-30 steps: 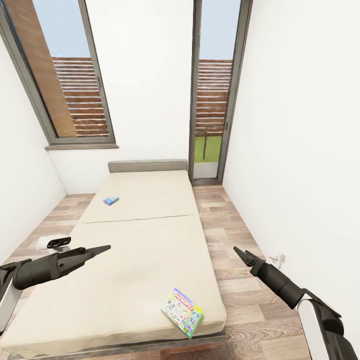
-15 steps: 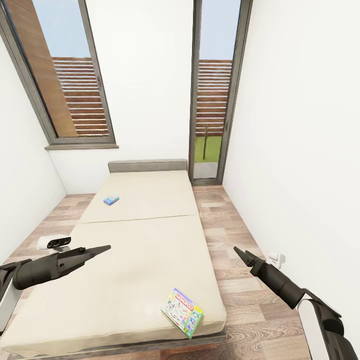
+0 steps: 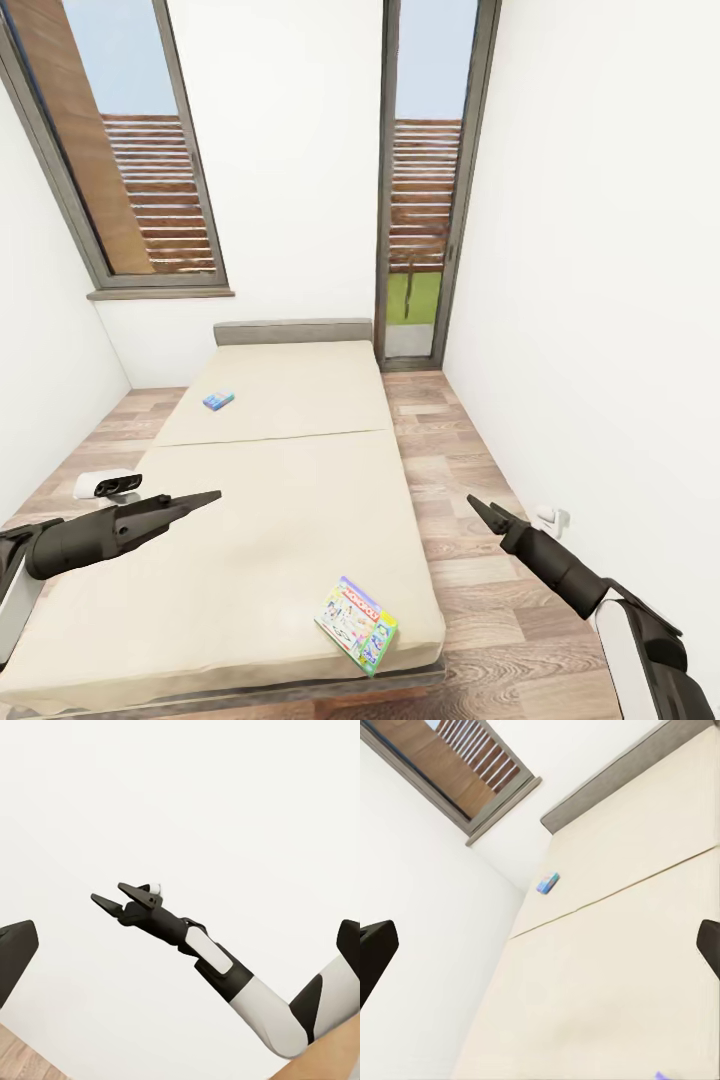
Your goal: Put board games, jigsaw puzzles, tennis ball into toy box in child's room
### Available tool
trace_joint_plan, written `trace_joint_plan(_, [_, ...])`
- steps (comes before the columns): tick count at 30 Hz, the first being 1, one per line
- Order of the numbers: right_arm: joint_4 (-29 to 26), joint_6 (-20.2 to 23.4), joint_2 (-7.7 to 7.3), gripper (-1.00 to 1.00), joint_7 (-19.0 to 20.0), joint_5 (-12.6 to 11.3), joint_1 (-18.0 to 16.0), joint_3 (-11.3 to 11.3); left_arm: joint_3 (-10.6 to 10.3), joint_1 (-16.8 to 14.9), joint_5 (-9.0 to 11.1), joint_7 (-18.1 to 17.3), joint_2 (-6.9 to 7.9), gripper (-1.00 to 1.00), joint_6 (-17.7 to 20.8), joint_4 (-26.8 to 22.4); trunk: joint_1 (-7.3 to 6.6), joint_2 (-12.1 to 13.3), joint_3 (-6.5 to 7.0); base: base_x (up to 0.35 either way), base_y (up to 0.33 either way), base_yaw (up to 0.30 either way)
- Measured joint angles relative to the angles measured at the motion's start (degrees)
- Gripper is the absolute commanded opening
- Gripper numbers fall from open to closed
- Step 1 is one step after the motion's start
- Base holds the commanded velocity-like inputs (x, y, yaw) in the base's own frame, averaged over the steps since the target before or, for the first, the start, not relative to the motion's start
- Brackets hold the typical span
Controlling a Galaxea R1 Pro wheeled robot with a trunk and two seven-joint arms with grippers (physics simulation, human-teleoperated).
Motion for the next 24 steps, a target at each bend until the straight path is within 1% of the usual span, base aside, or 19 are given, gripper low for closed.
trace_joint_plan(4, [0.0, 0.0, 0.01, 1.00, 0.0, 0.0, 0.0, 0.0, 0.0, 0.0, 0.0, 0.0, 0.00, 1.00, 0.0, 0.0, 0.00, 0.0, 0.02, 0.000, -0.263, 0.039])
trace_joint_plan(7, [0.1, 0.0, 0.07, 1.00, -0.2, 0.0, 0.0, 0.0, 0.0, 0.0, 0.0, 0.0, 0.00, 1.00, 0.0, 0.0, 0.00, 0.0, 0.10, 0.000, -0.258, 0.149])
trace_joint_plan(14, [0.1, 0.0, 0.10, 1.00, -1.3, 0.0, 0.0, 0.0, 0.0, 0.0, 0.0, 0.0, 0.01, 1.00, 0.0, 0.0, 0.00, 0.0, 0.42, 0.000, -0.161, 0.214])
trace_joint_plan(24, [0.1, 0.0, 0.11, 1.00, -1.8, 0.0, 0.0, 0.1, 0.0, 0.0, 0.0, -0.1, 0.01, 1.00, 0.0, 0.0, 0.00, 0.0, 0.97, 0.000, -0.273, 0.234])
